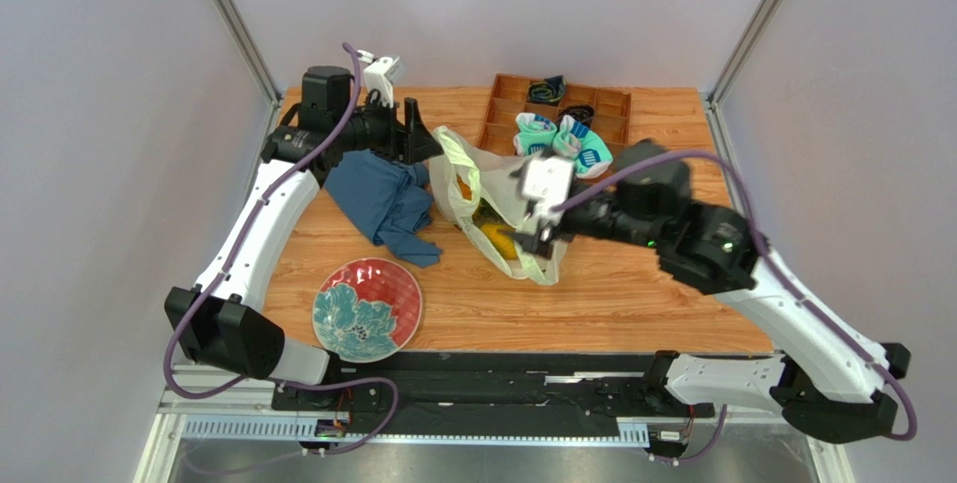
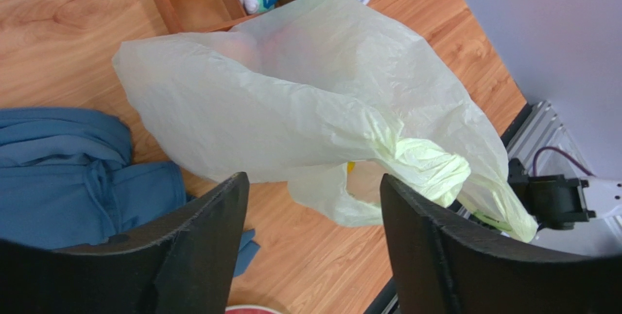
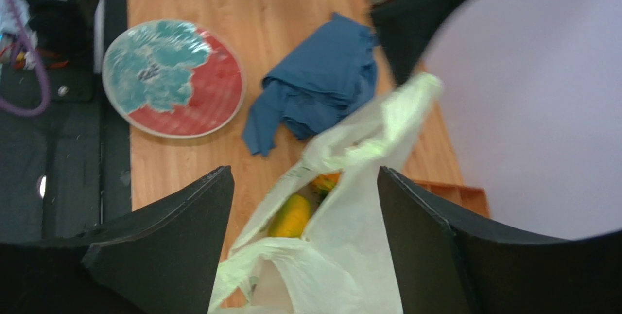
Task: Take the fake fruits out of the plastic bag
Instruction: Move the plate to the center of the board.
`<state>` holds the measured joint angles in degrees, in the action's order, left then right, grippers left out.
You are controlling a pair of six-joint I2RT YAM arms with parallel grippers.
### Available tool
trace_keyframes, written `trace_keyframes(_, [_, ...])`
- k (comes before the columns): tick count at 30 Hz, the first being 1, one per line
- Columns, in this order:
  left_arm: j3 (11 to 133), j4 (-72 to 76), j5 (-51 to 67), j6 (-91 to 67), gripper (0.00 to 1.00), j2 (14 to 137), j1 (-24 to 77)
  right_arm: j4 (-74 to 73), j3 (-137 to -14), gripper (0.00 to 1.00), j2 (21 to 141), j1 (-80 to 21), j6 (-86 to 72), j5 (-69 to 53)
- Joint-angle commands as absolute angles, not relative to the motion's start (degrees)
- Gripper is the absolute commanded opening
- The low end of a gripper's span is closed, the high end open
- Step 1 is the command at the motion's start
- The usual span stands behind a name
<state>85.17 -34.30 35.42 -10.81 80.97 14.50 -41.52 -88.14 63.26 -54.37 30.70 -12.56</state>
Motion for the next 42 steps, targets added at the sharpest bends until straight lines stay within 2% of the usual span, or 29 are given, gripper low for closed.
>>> trace_keyframes(1, [92.45,-37.78,38.92,-11.95,0.81,81.47,11.17,-37.29,-73.71,0.74,67.32,-63.71,43.22,-11.60])
trace_keyframes(2, [94.46,-38.58,39.89,-12.39,0.89,81.65,9.16,-31.52,-70.87,0.72,68.02,-64.33,44.20,-11.25])
trace_keyframes(4, [96.49,-42.42,40.69,-11.96,0.96,81.74,7.22,-26.39,-65.16,0.69,69.69,-64.95,45.09,-11.51])
trace_keyframes(5, [98.33,-44.45,39.91,-11.43,0.96,81.30,5.38,-24.02,-64.69,0.68,70.83,-64.95,44.74,-11.86])
trace_keyframes(7, [97.92,-49.45,36.41,-10.20,0.94,79.64,3.35,-23.91,-65.82,0.65,74.26,-65.30,39.31,-13.18])
trace_keyframes(12, [86.24,-60.79,25.16,-5.72,0.90,69.97,-3.68,-22.16,-67.85,0.65,78.30,-65.91,20.07,-19.25])
trace_keyframes(16, [79.64,-65.91,19.96,-3.87,0.88,66.01,-10.79,-17.15,-67.67,0.65,83.73,-64.34,-2.56,-20.30])
trace_keyframes(19, [76.91,-66.80,21.26,-4.57,0.87,64.43,-13.61,-13.91,-68.55,0.62,90.06,-63.55,-17.24,-22.93])
trace_keyframes(26, [72.86,-63.02,23.46,-6.33,0.87,56.87,-13.71,-9.33,-68.29,0.56,103.33,-59.43,-38.72,-24.42])
trace_keyframes(34, [69.44,-63.72,25.75,-8.17,0.87,51.51,-13.80,-8.70,-76.63,0.54,115.30,-57.39,-40.95,-26.81])
trace_keyframes(37, [68.82,-64.16,26.63,-8.53,0.87,51.33,-13.71,-6.25,-77.08,0.47,118.12,-57.30,-41.83,-28.47])
trace_keyframes(40, [68.38,-64.16,26.72,-8.09,0.87,51.15,-13.71,-4.31,-77.43,0.33,119.71,-57.39,-41.40,-30.67])
trace_keyframes(42, [68.47,-64.25,26.63,-7.65,0.87,51.41,-13.71,-6.49,-76.91,0.07,119.36,-57.04,-40.35,-30.32])
